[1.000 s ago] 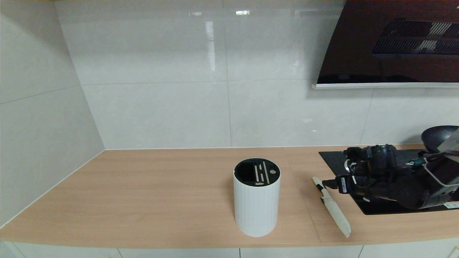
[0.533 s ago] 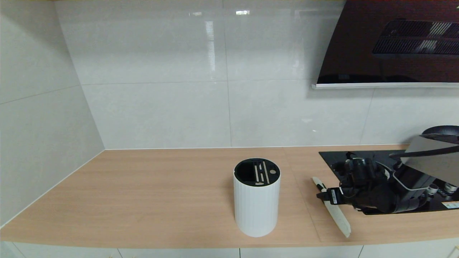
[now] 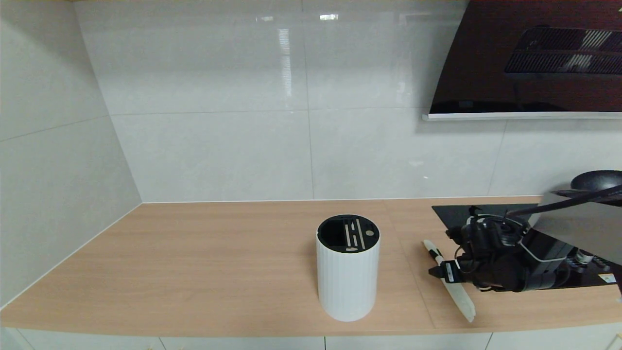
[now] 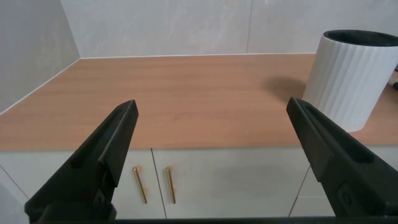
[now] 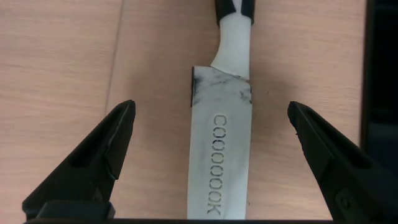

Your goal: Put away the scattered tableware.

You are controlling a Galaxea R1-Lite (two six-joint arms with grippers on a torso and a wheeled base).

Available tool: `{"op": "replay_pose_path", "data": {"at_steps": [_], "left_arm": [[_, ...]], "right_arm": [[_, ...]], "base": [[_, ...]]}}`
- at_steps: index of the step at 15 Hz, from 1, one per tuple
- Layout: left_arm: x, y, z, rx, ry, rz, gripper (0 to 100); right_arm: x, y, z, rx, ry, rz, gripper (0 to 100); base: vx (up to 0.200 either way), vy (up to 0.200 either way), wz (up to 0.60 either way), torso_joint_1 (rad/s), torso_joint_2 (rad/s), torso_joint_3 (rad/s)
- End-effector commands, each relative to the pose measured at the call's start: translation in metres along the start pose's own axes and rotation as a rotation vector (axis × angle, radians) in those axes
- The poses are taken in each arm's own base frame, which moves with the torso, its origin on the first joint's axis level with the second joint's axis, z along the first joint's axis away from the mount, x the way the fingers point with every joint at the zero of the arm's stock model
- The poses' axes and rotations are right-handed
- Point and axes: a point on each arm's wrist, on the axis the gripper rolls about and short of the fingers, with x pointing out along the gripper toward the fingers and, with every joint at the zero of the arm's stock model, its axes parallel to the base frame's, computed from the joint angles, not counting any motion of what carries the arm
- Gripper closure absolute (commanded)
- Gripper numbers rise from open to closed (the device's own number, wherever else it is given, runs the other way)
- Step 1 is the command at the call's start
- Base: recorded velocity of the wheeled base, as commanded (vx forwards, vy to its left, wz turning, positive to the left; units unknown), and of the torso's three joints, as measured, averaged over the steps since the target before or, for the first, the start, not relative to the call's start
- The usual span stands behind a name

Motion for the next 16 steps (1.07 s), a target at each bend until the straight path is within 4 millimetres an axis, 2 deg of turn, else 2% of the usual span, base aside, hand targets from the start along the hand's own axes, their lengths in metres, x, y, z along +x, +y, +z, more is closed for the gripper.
{"op": "replay_pose_path", "data": {"at_steps": [1, 8, 16], "left_arm": [[0.0, 0.0, 0.0, 0.0, -0.001, 0.0, 0], [0.0, 0.0, 0.0, 0.0, -0.001, 0.0, 0], [0.0, 0.0, 0.0, 0.0, -0.001, -0.001, 0]], "right_arm": [[0.006, 0.0, 0.0, 0.0, 0.0, -0.011, 0], [0.018, 0.0, -0.002, -0.001, 0.004, -0.015, 0], [0.024, -0.001, -0.003, -0.003, 0.008, -0.053, 0]], "base": [[0.0, 0.0, 0.0, 0.0, 0.0, 0.0], [0.0, 0.0, 0.0, 0.0, 0.0, 0.0], [0.0, 0.0, 0.0, 0.0, 0.0, 0.0]]}}
